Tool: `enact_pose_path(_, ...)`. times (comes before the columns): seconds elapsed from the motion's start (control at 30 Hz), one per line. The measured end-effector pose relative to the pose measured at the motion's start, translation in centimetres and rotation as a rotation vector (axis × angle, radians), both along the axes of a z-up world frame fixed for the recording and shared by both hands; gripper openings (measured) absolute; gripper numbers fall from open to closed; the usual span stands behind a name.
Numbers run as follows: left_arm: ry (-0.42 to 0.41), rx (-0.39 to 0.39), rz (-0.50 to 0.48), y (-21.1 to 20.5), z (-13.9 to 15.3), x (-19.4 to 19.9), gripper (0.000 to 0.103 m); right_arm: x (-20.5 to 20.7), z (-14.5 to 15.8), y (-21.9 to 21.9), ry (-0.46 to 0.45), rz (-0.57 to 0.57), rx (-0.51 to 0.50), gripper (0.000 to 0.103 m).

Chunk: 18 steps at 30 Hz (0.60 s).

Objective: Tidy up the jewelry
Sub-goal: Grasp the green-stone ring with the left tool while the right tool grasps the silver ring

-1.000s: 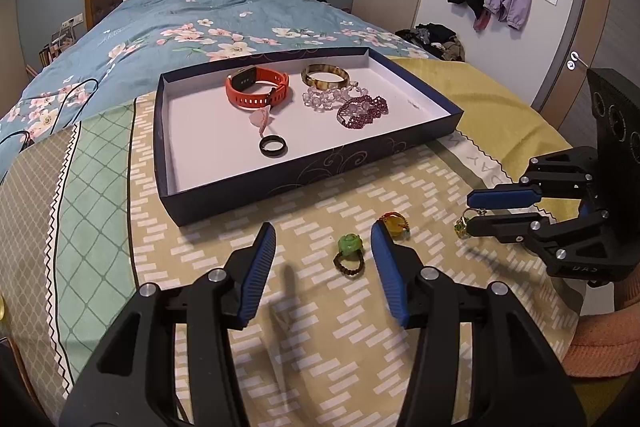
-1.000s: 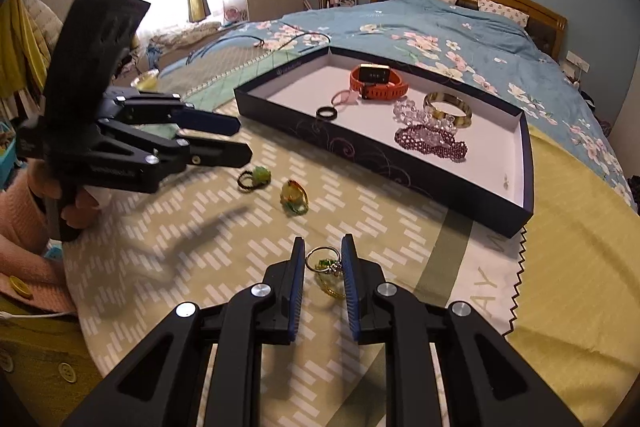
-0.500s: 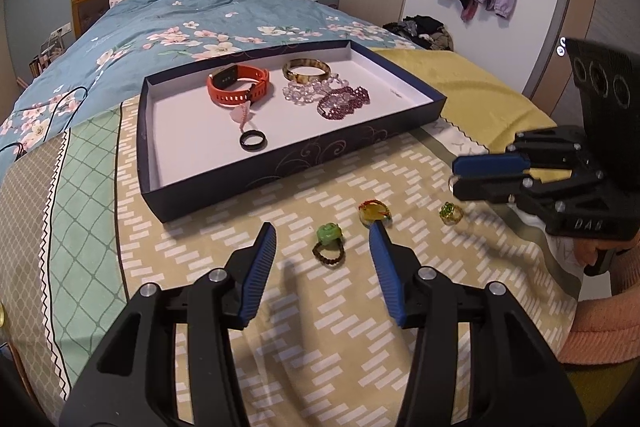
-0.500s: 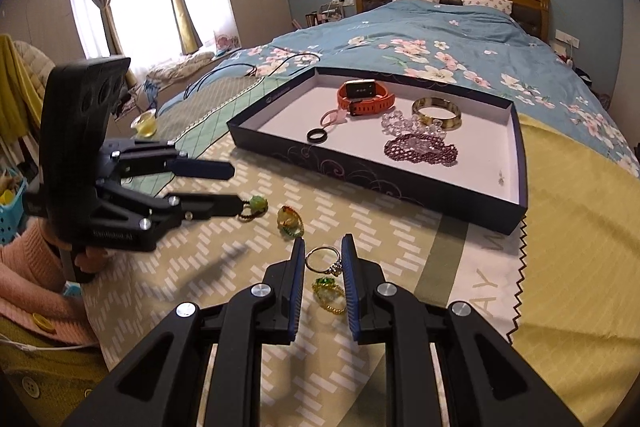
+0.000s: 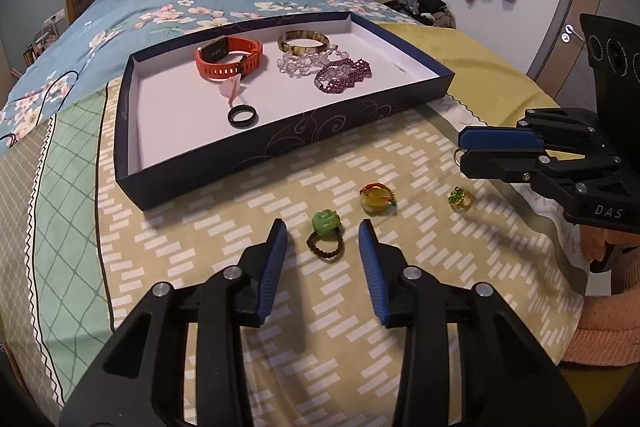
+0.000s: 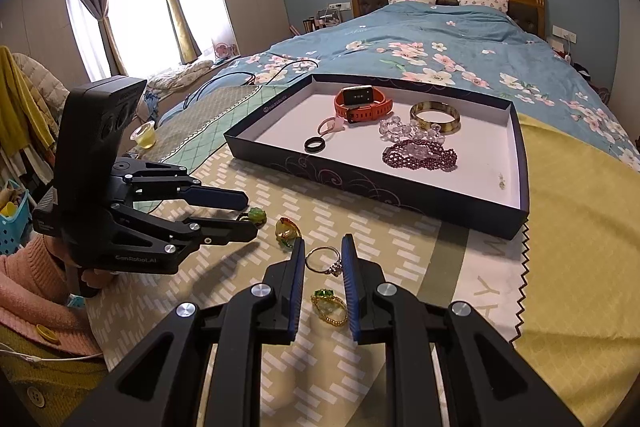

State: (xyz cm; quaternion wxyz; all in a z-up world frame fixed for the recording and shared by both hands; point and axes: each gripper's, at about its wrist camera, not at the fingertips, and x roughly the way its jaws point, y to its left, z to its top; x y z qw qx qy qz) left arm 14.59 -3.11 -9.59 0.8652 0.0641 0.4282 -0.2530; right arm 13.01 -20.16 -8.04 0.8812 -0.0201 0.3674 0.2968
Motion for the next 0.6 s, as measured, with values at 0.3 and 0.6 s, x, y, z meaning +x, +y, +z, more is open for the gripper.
enact_pose_path(0.3,-0.005,0.014,0.028,-0.01,-0.05,0.14,0.019,0.33,0.12,-0.14,-0.005,-0.01,0.016,0.017)
enact_pose_path(0.6,-0.025,0.0,0.031,0.09,0.38,-0.3,0.018,0.4,0.56,-0.29,-0.017,-0.015,0.031,0.017)
